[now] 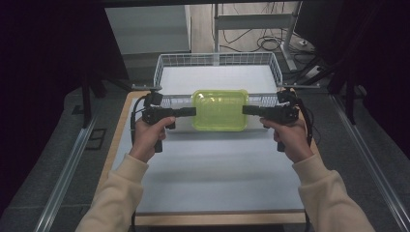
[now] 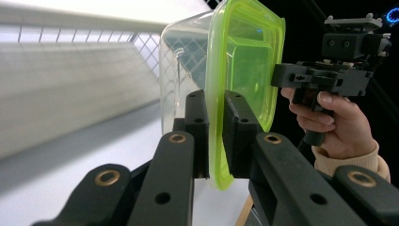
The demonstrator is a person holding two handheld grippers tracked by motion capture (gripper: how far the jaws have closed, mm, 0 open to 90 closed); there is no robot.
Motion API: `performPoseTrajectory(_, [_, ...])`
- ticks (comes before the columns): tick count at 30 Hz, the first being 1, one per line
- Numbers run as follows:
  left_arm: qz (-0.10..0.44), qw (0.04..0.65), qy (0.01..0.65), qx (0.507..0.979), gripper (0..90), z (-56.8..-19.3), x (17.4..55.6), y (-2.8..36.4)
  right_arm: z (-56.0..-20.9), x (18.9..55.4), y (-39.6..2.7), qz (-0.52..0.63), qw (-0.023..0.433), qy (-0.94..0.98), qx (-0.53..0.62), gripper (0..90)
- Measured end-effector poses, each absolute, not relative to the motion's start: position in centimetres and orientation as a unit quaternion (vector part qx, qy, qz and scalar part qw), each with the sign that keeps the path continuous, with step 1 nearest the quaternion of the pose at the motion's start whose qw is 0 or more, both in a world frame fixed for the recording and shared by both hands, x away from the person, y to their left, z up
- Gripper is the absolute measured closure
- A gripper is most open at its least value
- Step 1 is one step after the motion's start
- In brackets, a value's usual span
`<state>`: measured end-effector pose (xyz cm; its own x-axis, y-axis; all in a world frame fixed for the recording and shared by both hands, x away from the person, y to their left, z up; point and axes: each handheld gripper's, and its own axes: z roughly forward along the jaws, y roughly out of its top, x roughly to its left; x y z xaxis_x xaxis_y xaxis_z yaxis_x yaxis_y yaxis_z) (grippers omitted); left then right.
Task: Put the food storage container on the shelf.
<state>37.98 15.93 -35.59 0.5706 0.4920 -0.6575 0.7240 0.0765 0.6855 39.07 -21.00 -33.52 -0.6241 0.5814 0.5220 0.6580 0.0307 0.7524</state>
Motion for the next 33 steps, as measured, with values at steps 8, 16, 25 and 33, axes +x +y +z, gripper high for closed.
performPoseTrajectory(8, [-0.096, 0.581, 0.456, 0.668, 82.0, -34.1, 41.0, 16.2, -31.0, 41.7, -20.5, -0.544, 0.025, -0.718, -0.434, 80.0])
performPoseTrajectory(16, [-0.094, 0.575, 0.461, 0.67, 81.9, -33.1, 44.3, 16.0, -30.3, 45.0, -20.5, -0.543, 0.025, -0.711, -0.445, 80.0])
performPoseTrajectory(25, [-0.093, 0.573, 0.475, 0.661, 82.0, -32.9, 47.1, 15.8, -30.3, 48.3, -20.6, -0.544, 0.039, -0.697, -0.466, 80.1])
performPoseTrajectory(33, [-0.094, 0.568, 0.493, 0.652, 81.6, -33.3, 48.9, 16.0, -30.1, 50.4, -20.0, -0.531, 0.034, -0.699, -0.478, 80.1])
